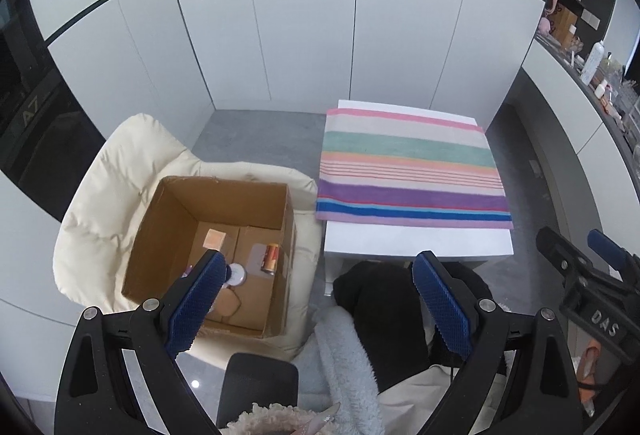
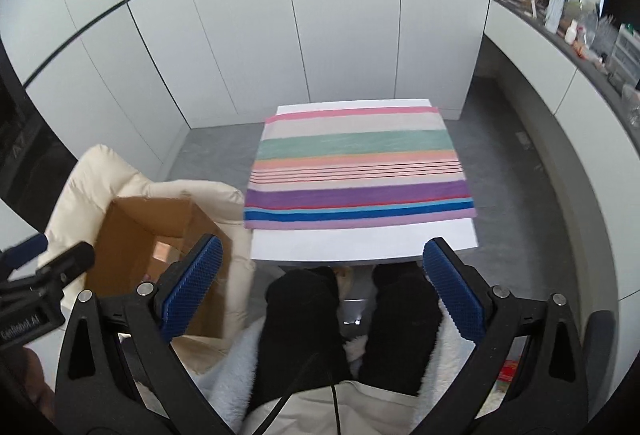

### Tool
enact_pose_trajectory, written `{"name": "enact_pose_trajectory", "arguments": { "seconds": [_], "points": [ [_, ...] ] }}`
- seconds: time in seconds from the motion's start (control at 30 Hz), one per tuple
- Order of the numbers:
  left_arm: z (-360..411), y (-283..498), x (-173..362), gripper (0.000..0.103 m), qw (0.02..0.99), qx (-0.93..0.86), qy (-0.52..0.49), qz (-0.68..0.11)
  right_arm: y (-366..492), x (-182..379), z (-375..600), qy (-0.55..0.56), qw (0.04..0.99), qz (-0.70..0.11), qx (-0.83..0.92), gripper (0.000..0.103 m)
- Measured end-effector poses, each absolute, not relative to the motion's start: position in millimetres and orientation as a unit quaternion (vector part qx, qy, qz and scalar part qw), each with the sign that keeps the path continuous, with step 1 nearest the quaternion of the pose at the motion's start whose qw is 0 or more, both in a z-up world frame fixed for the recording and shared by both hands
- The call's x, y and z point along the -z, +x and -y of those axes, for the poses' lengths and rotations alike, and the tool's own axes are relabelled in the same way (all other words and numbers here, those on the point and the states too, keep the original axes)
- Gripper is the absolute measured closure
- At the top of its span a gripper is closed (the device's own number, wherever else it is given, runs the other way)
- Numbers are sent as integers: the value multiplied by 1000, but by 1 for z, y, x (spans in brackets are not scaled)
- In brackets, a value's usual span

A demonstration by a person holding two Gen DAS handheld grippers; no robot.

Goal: Organize objects

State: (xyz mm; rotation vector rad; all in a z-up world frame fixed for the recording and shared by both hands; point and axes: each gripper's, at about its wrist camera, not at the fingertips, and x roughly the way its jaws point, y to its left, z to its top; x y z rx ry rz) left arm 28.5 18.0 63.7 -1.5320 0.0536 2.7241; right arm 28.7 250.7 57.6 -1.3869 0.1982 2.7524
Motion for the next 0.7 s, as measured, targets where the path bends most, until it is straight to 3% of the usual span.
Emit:
{"name": "enact_pose_trajectory", "arguments": {
  "seconds": [0.7],
  "points": [
    [-20, 56, -59, 7, 11, -871, -490, -37, 59, -60, -224, -460, -7, -36, -887, 1]
  ]
}}
